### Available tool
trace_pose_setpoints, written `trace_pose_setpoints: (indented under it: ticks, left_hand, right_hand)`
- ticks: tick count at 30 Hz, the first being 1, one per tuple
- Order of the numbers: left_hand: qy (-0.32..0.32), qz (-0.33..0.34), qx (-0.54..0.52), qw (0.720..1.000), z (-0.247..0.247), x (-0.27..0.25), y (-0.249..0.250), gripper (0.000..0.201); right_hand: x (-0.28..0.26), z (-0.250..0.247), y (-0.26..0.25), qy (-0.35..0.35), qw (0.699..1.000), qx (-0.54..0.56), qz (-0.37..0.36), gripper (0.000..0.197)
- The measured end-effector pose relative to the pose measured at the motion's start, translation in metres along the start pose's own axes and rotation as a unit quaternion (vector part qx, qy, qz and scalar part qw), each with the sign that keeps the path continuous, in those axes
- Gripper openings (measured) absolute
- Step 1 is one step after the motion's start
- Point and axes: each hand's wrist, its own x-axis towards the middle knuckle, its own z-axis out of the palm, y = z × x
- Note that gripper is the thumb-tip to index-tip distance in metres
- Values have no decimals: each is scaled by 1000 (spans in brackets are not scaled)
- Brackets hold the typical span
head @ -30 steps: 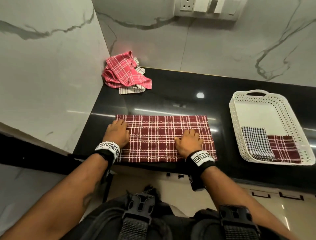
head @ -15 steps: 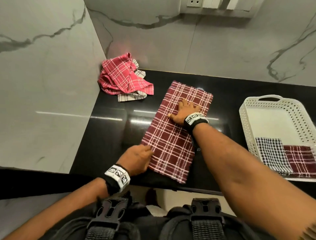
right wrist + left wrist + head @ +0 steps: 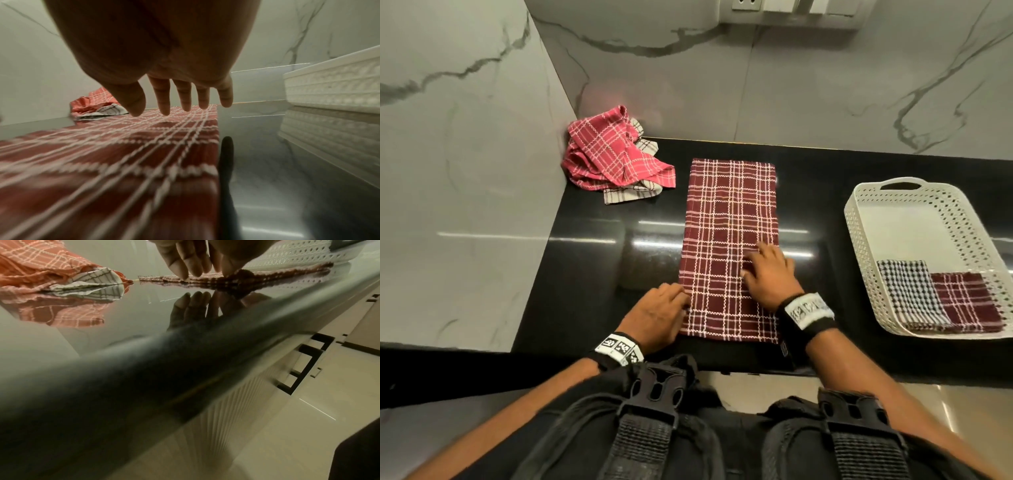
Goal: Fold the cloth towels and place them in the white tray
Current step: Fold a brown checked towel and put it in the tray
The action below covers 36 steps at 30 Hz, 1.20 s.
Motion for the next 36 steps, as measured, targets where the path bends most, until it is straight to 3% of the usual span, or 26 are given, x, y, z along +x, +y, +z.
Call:
trace_pose_setpoints:
  ticks: [4,8,12,15,20,25,30,32,36]
  left_hand:
    - [13,-40,-15,999,4,-14,8,24]
    - [-8,-75,-18,997,12,-39,35,41]
    - [-54,-117,1,992,13,-54,58,57]
    - [-47,-141,-37,988,15,-61,72,59]
    - [12,-154,-101,983,15,-74,98,31]
    - [35,-93,-57,993,10,-82,107,19]
    - [68,-91,-81,990,-15,-90,113,19]
    - [44,-114,-150,981,-27,-97,117,22]
    - [-87,-184,-308,929,-67,-112,127,27]
  right_hand:
    - [-70,21,12,22,1000,10,8,44]
    - [-127,39,28,50,999,-5,3,33]
    - [-156,57,49,22,999,-24,-28,59]
    - [-163,62,60,14,997,-54,-44,70]
    - [-180,75,72,83,989,-92,-80,45]
    - [-196,73,76,99,987,-67,-111,12]
    - [-213,52,82,107,987,54,-105,11]
    - [-221,36,80,84,984,112,-109,12]
    - [-238,-6,72,-45,969,209,-122,8]
